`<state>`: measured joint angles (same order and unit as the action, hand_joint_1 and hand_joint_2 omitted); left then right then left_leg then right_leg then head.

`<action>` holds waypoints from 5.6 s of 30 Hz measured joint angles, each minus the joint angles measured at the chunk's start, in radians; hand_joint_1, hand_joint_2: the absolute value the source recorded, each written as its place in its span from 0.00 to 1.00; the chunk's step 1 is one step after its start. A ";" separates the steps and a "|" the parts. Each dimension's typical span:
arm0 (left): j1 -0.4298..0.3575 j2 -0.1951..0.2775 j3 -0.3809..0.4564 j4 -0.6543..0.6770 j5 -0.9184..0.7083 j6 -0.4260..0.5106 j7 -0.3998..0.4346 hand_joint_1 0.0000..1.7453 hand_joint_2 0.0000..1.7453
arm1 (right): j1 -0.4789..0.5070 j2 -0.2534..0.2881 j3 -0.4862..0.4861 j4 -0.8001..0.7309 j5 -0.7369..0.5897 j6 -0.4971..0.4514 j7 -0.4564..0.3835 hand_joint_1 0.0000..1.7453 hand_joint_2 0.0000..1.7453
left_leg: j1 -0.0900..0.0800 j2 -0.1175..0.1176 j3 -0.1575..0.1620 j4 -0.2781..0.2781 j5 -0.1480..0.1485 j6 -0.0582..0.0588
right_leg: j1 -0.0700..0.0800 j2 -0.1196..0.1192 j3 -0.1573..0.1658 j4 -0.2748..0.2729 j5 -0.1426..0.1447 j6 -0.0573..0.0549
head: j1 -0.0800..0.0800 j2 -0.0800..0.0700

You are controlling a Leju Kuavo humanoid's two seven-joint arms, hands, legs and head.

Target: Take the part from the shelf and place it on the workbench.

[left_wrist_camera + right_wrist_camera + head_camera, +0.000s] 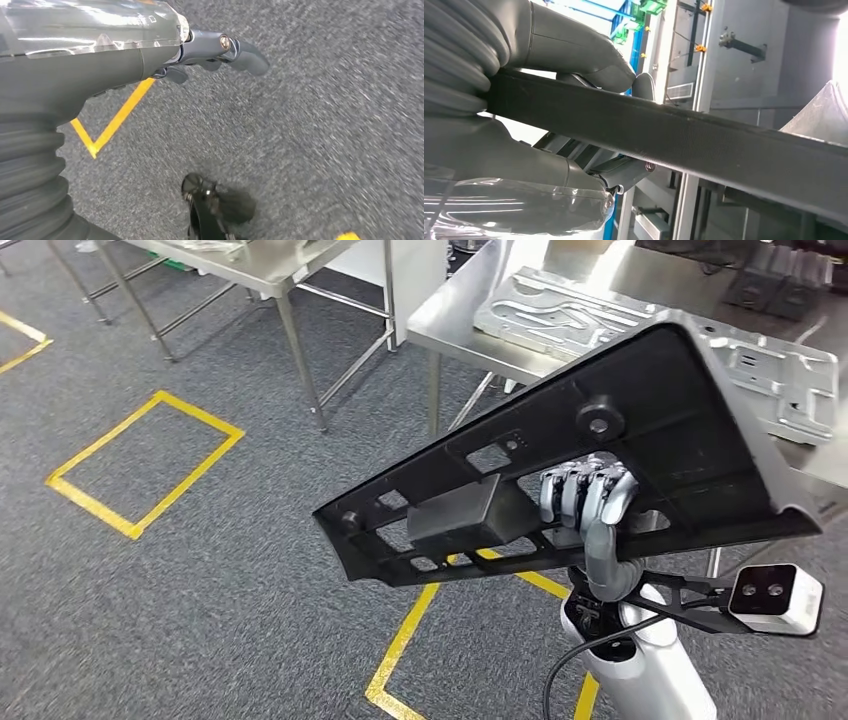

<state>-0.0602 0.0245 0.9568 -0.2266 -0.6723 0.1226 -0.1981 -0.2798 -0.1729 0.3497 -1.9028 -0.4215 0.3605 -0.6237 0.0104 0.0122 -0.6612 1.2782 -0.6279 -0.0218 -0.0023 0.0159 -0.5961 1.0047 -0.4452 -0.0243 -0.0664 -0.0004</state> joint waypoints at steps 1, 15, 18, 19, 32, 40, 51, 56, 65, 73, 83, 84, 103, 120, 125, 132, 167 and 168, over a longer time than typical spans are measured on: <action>0.002 0.000 0.006 0.000 0.008 0.007 0.002 0.00 1.00 | -0.002 0.000 0.004 0.004 -0.002 0.009 0.000 1.00 1.00 | 0.001 -0.003 -0.013 0.019 0.005 -0.001 | 0.000 0.012 0.000 0.001 0.000 0.000 | 0.000 0.000; 0.006 -0.032 0.066 0.000 0.045 -0.009 -0.019 0.00 1.00 | -0.045 -0.007 0.022 0.048 -0.006 0.062 0.000 1.00 1.00 | 0.001 0.009 0.099 -0.264 0.153 0.050 | -0.006 -0.005 -0.141 0.279 -0.126 0.056 | 0.000 0.000; 0.006 -0.038 0.067 0.000 0.045 -0.009 -0.019 0.00 1.00 | -0.038 -0.007 0.023 0.049 -0.002 0.060 0.000 1.00 1.00 | -0.003 0.037 0.101 -0.264 0.151 0.050 | -0.006 -0.018 -0.125 0.245 -0.082 0.052 | 0.000 0.000; 0.005 -0.040 0.067 0.000 0.045 -0.009 -0.019 0.00 1.00 | -0.038 -0.007 0.023 0.049 -0.002 0.060 0.000 1.00 1.00 | -0.004 0.045 0.104 -0.264 0.149 0.048 | -0.002 -0.034 -0.083 0.168 -0.048 0.046 | 0.000 0.000; 0.008 -0.051 0.072 0.000 0.042 -0.018 -0.017 0.00 1.00 | -0.036 -0.009 0.024 0.048 0.008 0.048 0.000 1.00 1.00 | -0.002 -0.004 -0.017 0.016 0.015 0.007 | 0.007 0.018 0.004 -0.008 0.009 -0.002 | 0.000 0.000; 0.000 -0.054 0.072 0.000 0.010 -0.024 0.008 0.00 1.00 | 0.001 -0.013 0.014 0.015 0.059 0.043 0.000 1.00 1.00 | -0.001 -0.042 0.100 -0.260 0.153 0.035 | 0.001 0.086 -0.009 0.011 0.005 0.031 | 0.000 0.000; -0.002 -0.051 0.004 0.000 -0.139 -0.097 0.060 0.00 1.00 | 0.125 0.056 -0.064 -0.063 0.166 0.086 0.000 1.00 1.00 | -0.006 0.055 0.115 -0.275 0.149 0.044 | -0.006 -0.060 -0.030 0.064 -0.014 0.046 | 0.000 0.000; -0.008 -0.053 -0.003 0.000 -0.104 -0.091 0.042 0.00 1.00 | 0.131 0.064 -0.064 -0.072 0.115 0.065 0.000 1.00 1.00 | -0.007 0.080 0.125 -0.269 0.131 0.016 | 0.004 -0.046 -0.001 0.001 0.003 0.021 | 0.000 0.000; -0.006 -0.064 0.023 0.000 -0.057 -0.107 -0.012 0.00 1.00 | 0.116 0.061 -0.064 -0.057 0.066 0.093 0.000 1.00 1.00 | 0.000 -0.018 0.031 -0.110 0.105 0.011 | 0.007 0.052 0.006 0.000 0.005 0.001 | 0.000 0.000; -0.019 -0.071 0.055 0.000 -0.021 -0.128 -0.040 0.00 1.00 | 0.072 0.042 -0.064 -0.053 0.054 0.098 0.001 1.00 1.00 | -0.003 -0.034 0.099 -0.279 0.172 0.053 | 0.005 0.042 -0.024 0.057 -0.032 0.039 | 0.000 0.000; -0.016 -0.069 0.066 0.000 -0.037 -0.162 -0.087 0.00 1.00 | 0.044 -0.002 -0.065 -0.046 0.044 0.041 0.000 1.00 1.00 | -0.007 -0.010 0.112 -0.278 0.154 0.036 | -0.009 -0.026 0.004 0.012 -0.005 0.048 | 0.000 0.000; -0.017 -0.068 0.066 0.000 -0.040 -0.164 -0.089 0.00 1.00 | 0.047 -0.004 -0.065 -0.048 0.052 0.034 0.000 1.00 1.00 | -0.008 -0.008 0.113 -0.279 0.150 0.029 | -0.005 -0.025 0.008 0.002 -0.011 0.041 | 0.000 0.000; -0.015 -0.057 0.066 0.000 -0.071 -0.170 -0.114 0.00 1.00 | 0.091 0.024 -0.064 -0.085 0.151 0.020 0.000 1.00 1.00 | -0.021 -0.010 0.070 -0.292 0.200 0.064 | 0.007 -0.001 0.113 0.060 -0.081 0.029 | 0.000 0.000; -0.024 -0.055 0.073 0.000 -0.056 -0.167 -0.114 0.00 1.00 | 0.068 0.019 -0.049 -0.083 0.141 -0.010 0.000 1.00 1.00 | 0.008 -0.013 0.158 -0.088 0.061 -0.002 | -0.009 -0.018 -0.062 0.023 0.043 0.006 | 0.000 0.000; -0.019 -0.056 0.082 0.000 -0.054 -0.168 -0.115 0.00 1.00 | 0.066 0.019 -0.039 -0.081 0.180 -0.045 0.002 1.00 1.00 | -0.002 -0.011 0.013 -0.031 -0.046 0.014 | 0.004 -0.025 0.022 0.021 -0.023 -0.005 | 0.000 0.000; -0.019 -0.051 0.091 0.000 -0.054 -0.170 -0.119 0.00 1.00 | 0.071 0.017 -0.033 -0.081 0.197 -0.062 0.002 1.00 1.00 | -0.031 0.023 0.039 -0.257 0.212 0.062 | 0.013 -0.053 0.083 0.022 -0.073 0.020 | 0.000 0.000; -0.024 -0.060 0.115 0.000 -0.052 -0.175 -0.135 0.00 1.00 | 0.039 -0.014 -0.030 -0.055 0.165 -0.026 0.000 1.00 1.00 | -0.011 -0.016 0.079 -0.278 0.197 0.057 | 0.001 -0.015 -0.067 0.201 -0.121 0.036 | 0.000 0.000; -0.024 -0.060 0.115 0.000 -0.052 -0.174 -0.135 0.00 1.00 | 0.039 -0.016 -0.030 -0.052 0.163 -0.026 0.000 1.00 1.00 | -0.011 -0.016 0.082 -0.277 0.193 0.059 | -0.001 -0.015 -0.105 0.264 -0.138 0.038 | 0.000 0.000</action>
<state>-0.0841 -0.0351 1.0719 -0.2262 -0.7247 -0.0519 -0.3329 -0.2413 -0.1884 0.3197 -1.9553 -0.2581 0.3346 -0.6233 -0.0009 -0.0040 -0.5791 1.0010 -0.4348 0.0370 -0.0031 0.0009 -0.7013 1.2682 -0.5835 0.0137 -0.0664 -0.0004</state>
